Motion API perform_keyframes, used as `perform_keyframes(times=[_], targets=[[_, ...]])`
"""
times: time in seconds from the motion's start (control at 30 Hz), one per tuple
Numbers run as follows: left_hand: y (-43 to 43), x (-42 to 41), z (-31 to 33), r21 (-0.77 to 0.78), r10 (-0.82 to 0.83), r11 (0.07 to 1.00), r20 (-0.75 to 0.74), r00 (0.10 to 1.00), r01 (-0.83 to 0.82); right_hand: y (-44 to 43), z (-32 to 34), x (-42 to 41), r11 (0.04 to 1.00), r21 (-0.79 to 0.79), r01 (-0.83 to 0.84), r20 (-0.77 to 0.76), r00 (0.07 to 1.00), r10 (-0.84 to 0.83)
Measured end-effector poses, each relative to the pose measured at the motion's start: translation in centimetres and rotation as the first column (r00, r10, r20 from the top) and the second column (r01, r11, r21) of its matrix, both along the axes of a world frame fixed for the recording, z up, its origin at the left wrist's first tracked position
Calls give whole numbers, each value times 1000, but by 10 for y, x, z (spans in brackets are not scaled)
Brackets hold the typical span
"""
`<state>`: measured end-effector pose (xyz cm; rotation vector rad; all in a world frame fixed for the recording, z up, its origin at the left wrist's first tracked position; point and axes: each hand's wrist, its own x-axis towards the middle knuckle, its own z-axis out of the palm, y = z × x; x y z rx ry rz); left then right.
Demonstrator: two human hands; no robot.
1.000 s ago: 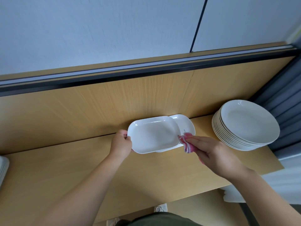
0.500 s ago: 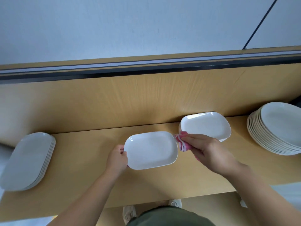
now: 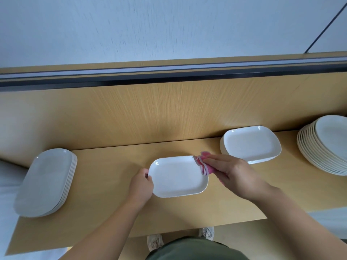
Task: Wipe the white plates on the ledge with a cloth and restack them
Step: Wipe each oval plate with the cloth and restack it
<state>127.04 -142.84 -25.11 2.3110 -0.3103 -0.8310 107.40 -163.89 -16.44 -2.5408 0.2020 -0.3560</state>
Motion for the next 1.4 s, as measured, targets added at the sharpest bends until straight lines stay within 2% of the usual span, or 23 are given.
perform_keyframes(times=[0.33, 0.47, 0.67, 0.73, 0.8, 0.9, 1.03, 1.17, 1.4], targets=[[1, 7, 3, 89, -170, 982, 50, 984, 165, 10, -6, 39, 994, -67, -82, -83, 994, 76], [6, 9, 9, 275, -425, 884, 141, 894, 377, 16, -17, 61, 989, -96, -116, -133, 986, 103], [15, 12, 5, 273, -584, 789, 58, 809, 550, 35, -79, 74, 959, -254, -122, -359, 933, 24], [16, 14, 4, 273, -605, 771, 35, 795, 575, 45, -92, 70, 926, -348, -148, -474, 880, -38], [16, 16, 4, 272, -627, 753, 22, 778, 599, 54, -100, 66, 915, -377, -144, -579, 808, -111], [16, 16, 6, 287, -647, 733, 19, 762, 616, 65, -102, 64, 931, -353, -93, -645, 745, -170], [19, 15, 5, 256, -616, 766, 30, 787, 590, 78, -104, 63, 940, -336, -55, -707, 674, -213], [19, 15, 5, 231, -590, 791, 42, 806, 567, 86, -101, 73, 963, -270, -7, -711, 675, -194], [19, 18, 3, 210, -568, 811, 56, 821, 547, 91, -106, 88, 962, -224, -158, -681, 731, -38]])
